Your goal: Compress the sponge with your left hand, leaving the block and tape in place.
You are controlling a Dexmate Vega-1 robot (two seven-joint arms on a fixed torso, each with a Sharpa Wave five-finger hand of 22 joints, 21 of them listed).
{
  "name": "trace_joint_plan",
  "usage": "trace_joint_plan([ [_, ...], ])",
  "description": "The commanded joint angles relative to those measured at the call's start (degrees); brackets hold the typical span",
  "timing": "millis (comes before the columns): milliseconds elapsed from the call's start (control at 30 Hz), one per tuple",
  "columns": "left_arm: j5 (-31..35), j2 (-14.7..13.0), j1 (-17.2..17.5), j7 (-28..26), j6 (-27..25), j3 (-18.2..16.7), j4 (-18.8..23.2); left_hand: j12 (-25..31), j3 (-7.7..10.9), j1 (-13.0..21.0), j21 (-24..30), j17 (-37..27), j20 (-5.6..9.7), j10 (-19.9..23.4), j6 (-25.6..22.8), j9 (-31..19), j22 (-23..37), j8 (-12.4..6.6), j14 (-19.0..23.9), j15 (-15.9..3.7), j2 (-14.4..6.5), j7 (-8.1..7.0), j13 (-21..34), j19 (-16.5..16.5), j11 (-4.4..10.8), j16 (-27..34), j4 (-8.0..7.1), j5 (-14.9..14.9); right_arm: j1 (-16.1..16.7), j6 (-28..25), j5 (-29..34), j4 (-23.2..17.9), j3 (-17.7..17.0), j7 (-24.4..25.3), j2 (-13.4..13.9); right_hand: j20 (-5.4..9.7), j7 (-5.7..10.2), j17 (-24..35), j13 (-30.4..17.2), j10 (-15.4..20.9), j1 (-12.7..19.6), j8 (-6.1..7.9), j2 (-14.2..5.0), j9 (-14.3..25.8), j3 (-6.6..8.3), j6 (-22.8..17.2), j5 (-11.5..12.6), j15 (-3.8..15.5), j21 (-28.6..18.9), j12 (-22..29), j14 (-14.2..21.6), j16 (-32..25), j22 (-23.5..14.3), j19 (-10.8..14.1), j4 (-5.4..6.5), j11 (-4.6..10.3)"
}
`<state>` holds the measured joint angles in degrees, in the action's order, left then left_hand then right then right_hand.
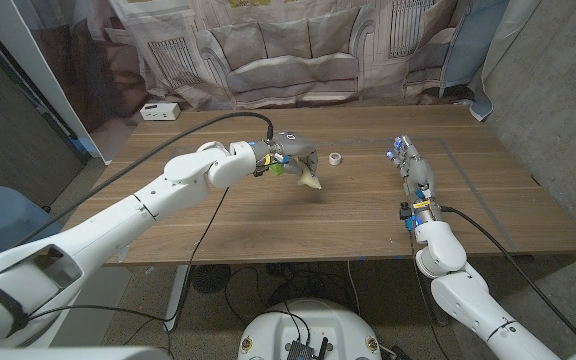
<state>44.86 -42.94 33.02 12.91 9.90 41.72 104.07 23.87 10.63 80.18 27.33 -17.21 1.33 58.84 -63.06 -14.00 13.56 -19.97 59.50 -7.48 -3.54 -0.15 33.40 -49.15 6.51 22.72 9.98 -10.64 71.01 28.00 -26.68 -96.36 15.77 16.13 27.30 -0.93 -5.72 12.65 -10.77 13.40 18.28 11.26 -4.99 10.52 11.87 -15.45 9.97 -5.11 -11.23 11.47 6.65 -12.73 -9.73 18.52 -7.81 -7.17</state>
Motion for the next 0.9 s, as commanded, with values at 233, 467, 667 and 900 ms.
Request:
trace_joint_plan([
  [233, -0.66, 0.13, 0.80, -0.16, -3.13, -0.04, 0.82, 0.68, 0.36, 4.39, 1.51, -2.52, 0.07, -0.64, 0.63, -0.87, 0.66, -0.61, 2.03, -3.69, -3.35, -0.04, 2.18, 0.10, 0.14, 0.47, -0.55, -0.39, -0.33, -0.35, -0.70, 0.26, 0.14, -0.65, 0.38, 0.08, 0.08, 0.21, -0.34, 0.51, 0.30, -0.04, 0.25, 0.13, -0.01, -0.74, 0.30, -0.24, -0.16, 0.10, 0.44, -0.11, -0.24, 0.62, 0.08, -0.25],
  [467, -0.56, -0.20, 0.32, 2.05, -4.00, 0.42, 1.42, -0.31, 0.20, 1.51, 2.38, 0.52, -0.59, -2.63, 3.35, -0.74, 0.64, 0.27, -1.94, -2.56, -3.96, 0.73, 3.69, 2.57, 0.56, -3.65, -2.24, -0.60, -0.01, -0.52, -0.47, -0.31, 0.08, -0.35, 0.57, 0.08, 0.07, 0.22, -0.34, 0.44, 0.29, -0.04, 0.25, 0.13, -0.02, -0.79, 0.29, -0.15, -0.16, 0.06, 0.42, -0.08, -0.24, 0.63, 0.08, -0.17],
  [667, -0.92, -0.52, -0.24, 3.35, -3.69, 0.55, 1.77, -3.37, -0.16, -2.66, 2.30, 3.95, -1.35, -5.20, 8.10, -0.37, -0.53, 2.31, -4.90, -0.75, -4.12, 0.75, 2.27, 5.25, -0.14, -7.36, -3.69, -0.61, 0.27, -0.45, -0.24, -0.73, 0.00, -0.14, 0.66, 0.08, 0.05, 0.23, -0.35, 0.50, 0.30, -0.03, 0.25, 0.13, -0.02, -0.83, 0.30, -0.10, -0.16, 0.07, 0.46, -0.08, -0.24, 0.65, 0.07, -0.17],
  [900, -0.73, -0.89, -0.61, 4.58, -3.64, 0.54, 2.40, -5.82, -0.19, -4.85, 2.04, 5.46, -1.79, -7.30, 10.52, -0.01, -1.42, 3.73, -7.01, -0.05, -3.77, 1.45, 0.84, 6.76, -1.16, -9.34, -3.99, -0.64, 0.44, -0.09, 0.10, -0.86, 0.02, 0.11, 0.44, 0.09, 0.07, 0.23, -0.35, 0.46, 0.31, -0.04, 0.25, 0.13, -0.03, -0.83, 0.30, -0.12, -0.15, 0.05, 0.45, -0.06, -0.24, 0.66, 0.07, -0.16],
])
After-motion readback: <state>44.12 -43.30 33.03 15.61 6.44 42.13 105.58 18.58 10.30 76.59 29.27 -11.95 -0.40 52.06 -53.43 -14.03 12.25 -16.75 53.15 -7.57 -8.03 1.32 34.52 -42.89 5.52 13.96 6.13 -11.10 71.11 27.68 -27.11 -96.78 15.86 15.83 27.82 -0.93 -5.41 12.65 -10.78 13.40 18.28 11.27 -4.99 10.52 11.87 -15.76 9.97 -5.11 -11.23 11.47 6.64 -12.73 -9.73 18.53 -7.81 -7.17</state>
